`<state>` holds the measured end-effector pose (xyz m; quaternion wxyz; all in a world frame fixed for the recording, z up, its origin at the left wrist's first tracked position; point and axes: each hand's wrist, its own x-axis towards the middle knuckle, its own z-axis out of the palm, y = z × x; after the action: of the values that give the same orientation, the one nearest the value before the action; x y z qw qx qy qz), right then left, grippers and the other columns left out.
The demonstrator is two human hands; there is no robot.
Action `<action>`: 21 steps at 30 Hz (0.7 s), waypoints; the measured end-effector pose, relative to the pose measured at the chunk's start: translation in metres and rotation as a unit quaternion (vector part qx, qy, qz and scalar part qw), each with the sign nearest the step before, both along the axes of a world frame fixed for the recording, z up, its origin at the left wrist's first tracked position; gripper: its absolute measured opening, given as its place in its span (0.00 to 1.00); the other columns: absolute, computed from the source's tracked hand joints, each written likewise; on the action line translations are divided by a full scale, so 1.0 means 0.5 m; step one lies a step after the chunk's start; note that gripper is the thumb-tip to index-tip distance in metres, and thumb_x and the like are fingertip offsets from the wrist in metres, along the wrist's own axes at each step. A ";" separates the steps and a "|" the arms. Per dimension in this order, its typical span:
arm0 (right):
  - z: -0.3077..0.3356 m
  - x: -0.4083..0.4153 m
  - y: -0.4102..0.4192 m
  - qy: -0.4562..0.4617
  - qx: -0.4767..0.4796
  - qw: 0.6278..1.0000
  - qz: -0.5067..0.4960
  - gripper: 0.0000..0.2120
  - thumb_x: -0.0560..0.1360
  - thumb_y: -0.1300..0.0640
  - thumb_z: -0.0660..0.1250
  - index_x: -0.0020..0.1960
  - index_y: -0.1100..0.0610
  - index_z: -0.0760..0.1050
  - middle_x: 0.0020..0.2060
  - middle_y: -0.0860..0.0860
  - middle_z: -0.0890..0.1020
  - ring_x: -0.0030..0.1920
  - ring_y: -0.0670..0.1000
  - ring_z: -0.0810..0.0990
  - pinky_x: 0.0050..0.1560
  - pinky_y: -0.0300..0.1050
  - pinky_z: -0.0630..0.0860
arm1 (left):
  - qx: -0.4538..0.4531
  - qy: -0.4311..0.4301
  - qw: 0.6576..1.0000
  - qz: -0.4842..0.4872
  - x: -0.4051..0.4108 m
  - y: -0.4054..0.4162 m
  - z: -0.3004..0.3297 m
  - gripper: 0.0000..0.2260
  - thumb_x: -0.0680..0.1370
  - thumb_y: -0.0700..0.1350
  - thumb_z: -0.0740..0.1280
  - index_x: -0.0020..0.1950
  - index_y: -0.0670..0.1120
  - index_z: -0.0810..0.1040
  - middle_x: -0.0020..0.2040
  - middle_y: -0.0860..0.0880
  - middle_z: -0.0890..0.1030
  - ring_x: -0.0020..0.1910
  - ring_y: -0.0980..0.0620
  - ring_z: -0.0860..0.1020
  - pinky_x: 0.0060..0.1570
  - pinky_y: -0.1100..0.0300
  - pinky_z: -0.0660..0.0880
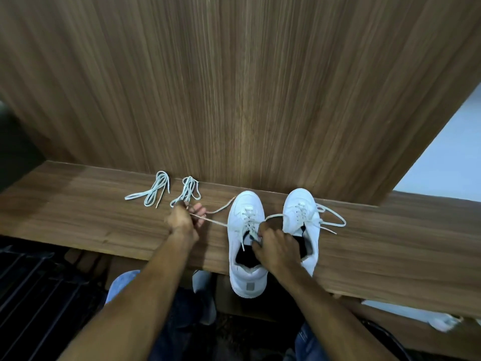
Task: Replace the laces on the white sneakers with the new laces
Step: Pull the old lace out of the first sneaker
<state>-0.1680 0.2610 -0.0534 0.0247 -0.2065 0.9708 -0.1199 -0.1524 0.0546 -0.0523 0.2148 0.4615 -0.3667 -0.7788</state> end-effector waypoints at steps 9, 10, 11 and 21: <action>-0.006 -0.034 0.001 -0.063 -0.090 0.994 0.025 0.26 0.74 0.45 0.64 0.68 0.47 0.60 0.59 0.52 0.77 0.58 0.58 0.77 0.50 0.52 0.76 | -0.401 -0.243 0.857 -0.214 0.038 0.097 -0.062 0.30 0.71 0.48 0.69 0.71 0.44 0.66 0.65 0.40 0.70 0.64 0.38 0.71 0.63 0.46 0.69; -0.006 -0.037 -0.001 -0.065 -0.075 0.994 0.048 0.27 0.75 0.46 0.64 0.71 0.45 0.59 0.62 0.52 0.74 0.60 0.58 0.76 0.51 0.53 0.76 | -0.430 -0.220 0.847 -0.222 0.044 0.122 -0.073 0.25 0.72 0.46 0.68 0.68 0.46 0.69 0.63 0.42 0.72 0.63 0.40 0.72 0.62 0.46 0.70; -0.005 -0.040 -0.005 -0.068 -0.053 0.994 0.068 0.26 0.75 0.47 0.63 0.72 0.44 0.60 0.63 0.52 0.71 0.61 0.58 0.75 0.52 0.53 0.76 | -0.442 -0.188 0.844 -0.241 0.046 0.148 -0.082 0.19 0.73 0.45 0.67 0.63 0.48 0.74 0.60 0.44 0.76 0.60 0.42 0.74 0.60 0.47 0.72; 0.035 -0.120 -0.012 -0.170 -0.242 0.949 0.112 0.10 0.73 0.60 0.70 0.36 0.50 0.75 0.35 0.47 0.80 0.36 0.44 0.79 0.40 0.45 0.72 | -0.356 -0.083 0.903 -0.227 0.067 0.194 -0.100 0.13 0.73 0.53 0.60 0.49 0.50 0.81 0.45 0.51 0.84 0.49 0.47 0.80 0.52 0.52 0.76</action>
<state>-0.2281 0.2551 -0.0359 0.1522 -0.2903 0.8644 -0.3813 -0.1186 0.1518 -0.1024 0.1511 0.3218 -0.7306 -0.5829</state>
